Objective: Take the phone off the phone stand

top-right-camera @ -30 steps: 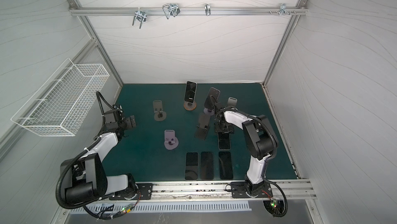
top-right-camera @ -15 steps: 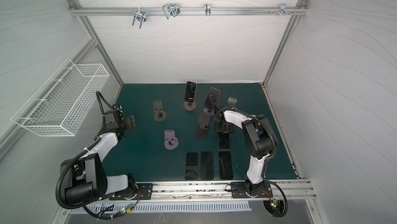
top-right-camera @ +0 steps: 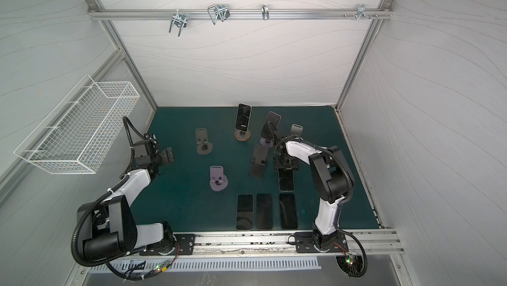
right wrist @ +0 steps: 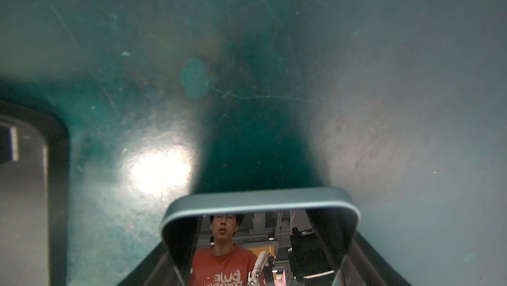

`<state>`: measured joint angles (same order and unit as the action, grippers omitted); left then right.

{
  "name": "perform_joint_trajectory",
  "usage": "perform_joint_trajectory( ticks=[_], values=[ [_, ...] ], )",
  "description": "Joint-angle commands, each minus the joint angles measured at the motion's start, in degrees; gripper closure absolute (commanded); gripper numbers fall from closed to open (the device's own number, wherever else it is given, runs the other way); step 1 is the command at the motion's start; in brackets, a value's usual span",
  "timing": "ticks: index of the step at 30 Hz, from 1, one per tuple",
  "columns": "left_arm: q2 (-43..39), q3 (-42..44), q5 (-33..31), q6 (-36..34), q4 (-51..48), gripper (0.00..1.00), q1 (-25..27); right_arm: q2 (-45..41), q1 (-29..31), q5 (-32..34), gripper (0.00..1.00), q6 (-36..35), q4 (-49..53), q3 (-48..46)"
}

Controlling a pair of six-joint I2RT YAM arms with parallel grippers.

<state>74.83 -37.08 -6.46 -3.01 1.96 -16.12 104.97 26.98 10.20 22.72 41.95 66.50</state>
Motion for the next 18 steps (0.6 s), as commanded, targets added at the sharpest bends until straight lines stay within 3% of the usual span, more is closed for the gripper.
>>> perform_joint_trajectory(
  ticks=[1, 18],
  values=[
    [0.4, -2.4, 0.7, -0.9, 0.8, 0.02, -0.3, 4.3, 0.5, 0.1, 0.25, 1.4, -2.7, -1.5],
    [1.0, -2.9, 1.4, -1.2, 0.2, 0.02, -0.3, 4.8, 0.6, -0.2, 0.22, 1.5, -2.4, -0.9]
  ],
)
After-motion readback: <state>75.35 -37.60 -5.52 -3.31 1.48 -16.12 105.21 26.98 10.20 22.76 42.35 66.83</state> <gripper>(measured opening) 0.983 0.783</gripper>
